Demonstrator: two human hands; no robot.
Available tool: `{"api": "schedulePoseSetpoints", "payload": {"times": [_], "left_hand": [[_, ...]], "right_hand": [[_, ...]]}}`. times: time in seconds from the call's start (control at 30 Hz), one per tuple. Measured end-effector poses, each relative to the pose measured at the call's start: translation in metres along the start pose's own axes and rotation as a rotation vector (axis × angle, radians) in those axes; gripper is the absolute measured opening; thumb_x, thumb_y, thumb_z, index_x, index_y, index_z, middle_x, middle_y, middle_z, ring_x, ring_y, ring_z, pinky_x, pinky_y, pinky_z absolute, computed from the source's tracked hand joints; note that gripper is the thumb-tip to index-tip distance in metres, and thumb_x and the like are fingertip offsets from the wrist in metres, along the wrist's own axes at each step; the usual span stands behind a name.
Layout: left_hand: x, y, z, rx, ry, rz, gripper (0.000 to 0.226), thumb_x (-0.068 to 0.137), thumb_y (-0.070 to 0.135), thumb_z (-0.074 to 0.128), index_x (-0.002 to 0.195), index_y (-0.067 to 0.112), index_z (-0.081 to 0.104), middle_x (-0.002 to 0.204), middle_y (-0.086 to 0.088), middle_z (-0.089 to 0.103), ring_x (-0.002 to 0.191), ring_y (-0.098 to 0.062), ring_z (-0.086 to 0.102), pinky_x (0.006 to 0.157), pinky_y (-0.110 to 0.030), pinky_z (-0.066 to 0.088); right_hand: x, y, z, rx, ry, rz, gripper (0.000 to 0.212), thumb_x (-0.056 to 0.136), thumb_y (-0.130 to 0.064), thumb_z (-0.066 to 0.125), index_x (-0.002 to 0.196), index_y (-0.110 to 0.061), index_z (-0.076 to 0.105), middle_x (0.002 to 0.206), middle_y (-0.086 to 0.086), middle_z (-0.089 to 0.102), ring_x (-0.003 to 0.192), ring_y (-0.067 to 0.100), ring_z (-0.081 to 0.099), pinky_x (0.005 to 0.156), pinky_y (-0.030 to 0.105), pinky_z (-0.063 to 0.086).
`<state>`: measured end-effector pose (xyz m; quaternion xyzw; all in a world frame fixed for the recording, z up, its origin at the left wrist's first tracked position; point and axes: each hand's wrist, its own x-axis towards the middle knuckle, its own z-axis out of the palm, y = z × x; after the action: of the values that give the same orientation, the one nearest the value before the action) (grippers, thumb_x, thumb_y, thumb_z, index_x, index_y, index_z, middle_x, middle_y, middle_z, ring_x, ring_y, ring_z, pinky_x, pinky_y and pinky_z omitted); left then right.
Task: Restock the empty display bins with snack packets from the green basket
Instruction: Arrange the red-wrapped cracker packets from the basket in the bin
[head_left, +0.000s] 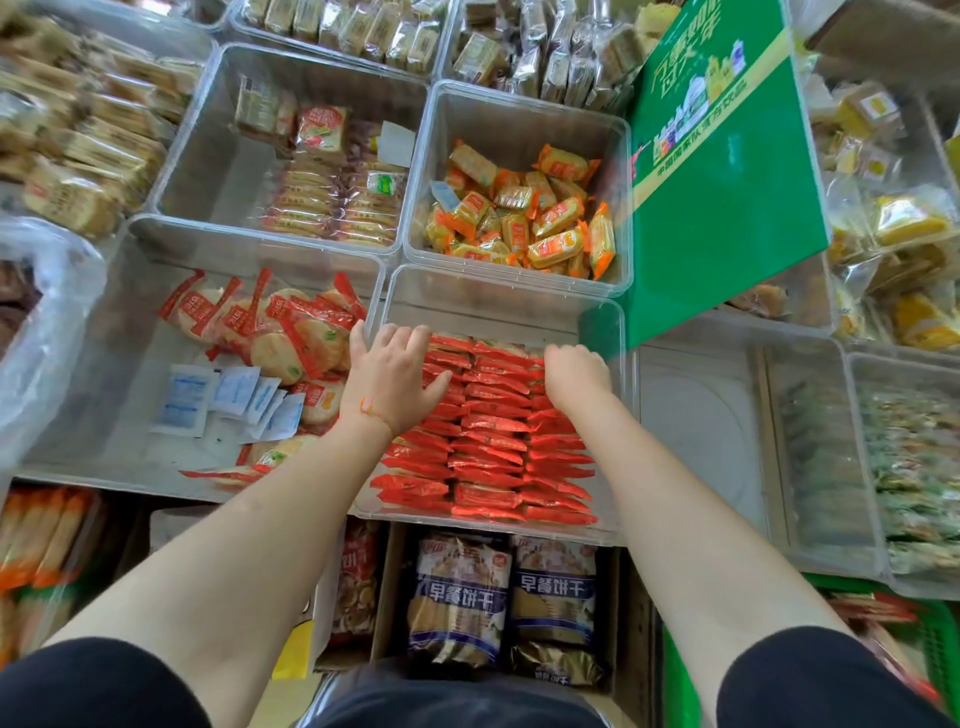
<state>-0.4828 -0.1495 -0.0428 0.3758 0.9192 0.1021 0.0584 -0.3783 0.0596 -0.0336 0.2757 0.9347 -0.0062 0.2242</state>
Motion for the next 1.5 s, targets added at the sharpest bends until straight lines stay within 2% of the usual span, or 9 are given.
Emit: {"api": "schedulePoseSetpoints", "payload": {"times": [0.27, 0.4, 0.57, 0.77, 0.87, 1.0, 1.17, 1.37, 1.5], "left_hand": [[0.0, 0.0, 0.001, 0.023, -0.024, 0.007, 0.052, 0.091, 0.052, 0.048, 0.127, 0.015, 0.052, 0.117, -0.002, 0.063, 0.119, -0.025, 0.051, 0.113, -0.061, 0.021], [0.0, -0.002, 0.001, 0.02, -0.003, 0.016, 0.05, 0.091, 0.053, 0.048, 0.124, 0.016, 0.053, 0.116, -0.003, 0.063, 0.118, -0.026, 0.051, 0.114, -0.061, 0.02], [-0.001, 0.0, -0.002, -0.035, 0.025, 0.023, 0.045, 0.091, 0.052, 0.049, 0.117, 0.015, 0.055, 0.114, -0.006, 0.063, 0.118, -0.028, 0.05, 0.115, -0.061, 0.016], [-0.017, 0.009, -0.001, -0.055, 0.084, 0.108, 0.038, 0.084, 0.04, 0.048, 0.105, 0.01, 0.061, 0.102, -0.007, 0.065, 0.113, -0.03, 0.054, 0.118, -0.059, 0.014], [-0.055, 0.057, -0.006, -0.225, 0.047, 0.172, 0.047, 0.08, 0.042, 0.04, 0.104, 0.011, 0.065, 0.098, -0.007, 0.068, 0.095, -0.031, 0.064, 0.09, -0.045, 0.047], [-0.122, 0.134, -0.011, -0.438, 0.012, 0.131, 0.021, 0.087, 0.036, 0.053, 0.091, 0.021, 0.066, 0.084, 0.003, 0.068, 0.077, -0.023, 0.064, 0.066, -0.034, 0.049], [-0.168, 0.221, 0.009, -0.46, -0.151, 0.1, 0.012, 0.089, 0.029, 0.058, 0.09, 0.021, 0.067, 0.084, 0.001, 0.07, 0.084, -0.025, 0.064, 0.07, -0.034, 0.047], [-0.198, 0.369, 0.087, -0.523, -0.375, -0.026, 0.012, 0.089, 0.029, 0.057, 0.093, 0.025, 0.069, 0.078, 0.004, 0.068, 0.075, -0.02, 0.063, 0.071, -0.03, 0.05], [-0.218, 0.467, 0.137, -0.531, -0.6, -0.107, 0.012, 0.088, 0.022, 0.059, 0.092, 0.017, 0.069, 0.088, -0.004, 0.071, 0.084, -0.025, 0.067, 0.075, -0.03, 0.052]], "right_hand": [[0.014, -0.002, 0.01, 0.288, -0.198, 0.113, 0.058, 0.098, -0.035, 0.031, 0.149, -0.007, 0.037, 0.153, 0.021, 0.036, 0.138, 0.038, 0.035, 0.112, 0.046, 0.033], [-0.006, -0.023, 0.026, 0.39, 0.08, 0.131, 0.069, 0.096, -0.035, 0.04, 0.156, -0.008, 0.017, 0.164, 0.017, 0.005, 0.152, 0.032, 0.003, 0.123, 0.044, 0.005], [-0.053, -0.068, 0.033, 0.541, 0.359, 0.033, 0.051, 0.091, -0.014, 0.052, 0.142, -0.006, 0.047, 0.156, 0.02, 0.03, 0.147, 0.034, 0.022, 0.122, 0.048, 0.015], [-0.133, -0.06, 0.044, 0.735, 0.415, -0.018, 0.023, 0.093, -0.01, 0.05, 0.101, -0.009, 0.071, 0.1, 0.004, 0.066, 0.097, 0.021, 0.057, 0.084, 0.038, 0.048], [-0.174, -0.032, 0.044, 0.823, 0.38, 0.109, 0.024, 0.097, -0.012, 0.046, 0.104, -0.013, 0.069, 0.097, 0.001, 0.069, 0.084, 0.016, 0.057, 0.068, 0.029, 0.043], [-0.223, 0.012, 0.054, 0.922, 0.395, 0.198, 0.024, 0.097, -0.013, 0.047, 0.1, -0.015, 0.07, 0.079, -0.002, 0.068, 0.068, 0.016, 0.058, 0.055, 0.021, 0.038], [-0.263, 0.088, 0.096, 1.029, 0.397, 0.234, 0.021, 0.094, -0.013, 0.05, 0.093, -0.014, 0.07, 0.079, 0.006, 0.071, 0.076, 0.026, 0.064, 0.069, 0.037, 0.05], [-0.299, 0.244, 0.178, 1.042, 0.308, 0.247, 0.022, 0.093, -0.011, 0.048, 0.097, -0.012, 0.07, 0.092, 0.007, 0.071, 0.084, 0.027, 0.061, 0.067, 0.031, 0.042], [-0.315, 0.361, 0.231, 0.872, 0.179, 0.313, 0.021, 0.092, -0.013, 0.051, 0.104, -0.01, 0.068, 0.109, 0.013, 0.063, 0.104, 0.032, 0.057, 0.087, 0.038, 0.046]]}}
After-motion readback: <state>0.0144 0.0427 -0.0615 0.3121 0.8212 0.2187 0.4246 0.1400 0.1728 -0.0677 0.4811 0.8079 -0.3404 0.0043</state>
